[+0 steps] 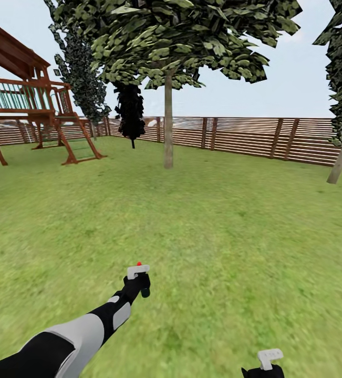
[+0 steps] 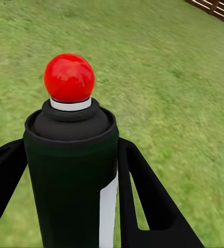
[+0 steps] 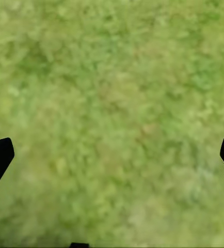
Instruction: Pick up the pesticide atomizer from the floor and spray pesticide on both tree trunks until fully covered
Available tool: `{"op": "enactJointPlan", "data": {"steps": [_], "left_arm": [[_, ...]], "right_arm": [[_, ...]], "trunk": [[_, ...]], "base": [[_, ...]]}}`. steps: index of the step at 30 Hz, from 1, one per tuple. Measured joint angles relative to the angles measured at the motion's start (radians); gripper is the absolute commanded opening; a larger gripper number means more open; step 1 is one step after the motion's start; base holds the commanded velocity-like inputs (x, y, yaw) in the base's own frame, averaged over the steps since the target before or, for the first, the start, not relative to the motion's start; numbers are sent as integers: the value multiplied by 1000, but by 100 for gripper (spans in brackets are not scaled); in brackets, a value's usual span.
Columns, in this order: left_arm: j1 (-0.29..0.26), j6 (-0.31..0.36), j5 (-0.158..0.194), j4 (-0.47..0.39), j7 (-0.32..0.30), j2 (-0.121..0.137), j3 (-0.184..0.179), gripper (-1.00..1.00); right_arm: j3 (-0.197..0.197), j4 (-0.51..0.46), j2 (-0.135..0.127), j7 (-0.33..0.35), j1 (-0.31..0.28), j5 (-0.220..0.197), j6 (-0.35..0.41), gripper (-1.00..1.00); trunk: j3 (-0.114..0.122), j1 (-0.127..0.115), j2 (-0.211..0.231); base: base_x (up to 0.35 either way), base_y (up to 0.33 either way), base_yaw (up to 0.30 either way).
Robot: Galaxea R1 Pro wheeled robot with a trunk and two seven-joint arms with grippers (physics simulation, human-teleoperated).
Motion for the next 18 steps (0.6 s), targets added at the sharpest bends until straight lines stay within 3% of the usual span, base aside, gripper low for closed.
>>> {"op": "enactJointPlan", "data": {"steps": [18], "left_arm": [[0, 0, 0, 0, 0, 0, 0, -100]], "right_arm": [[0, 0, 12, 0, 7, 0, 0, 100]], "trunk": [[0, 0, 0]], "base": [[350, 0, 0]]}}
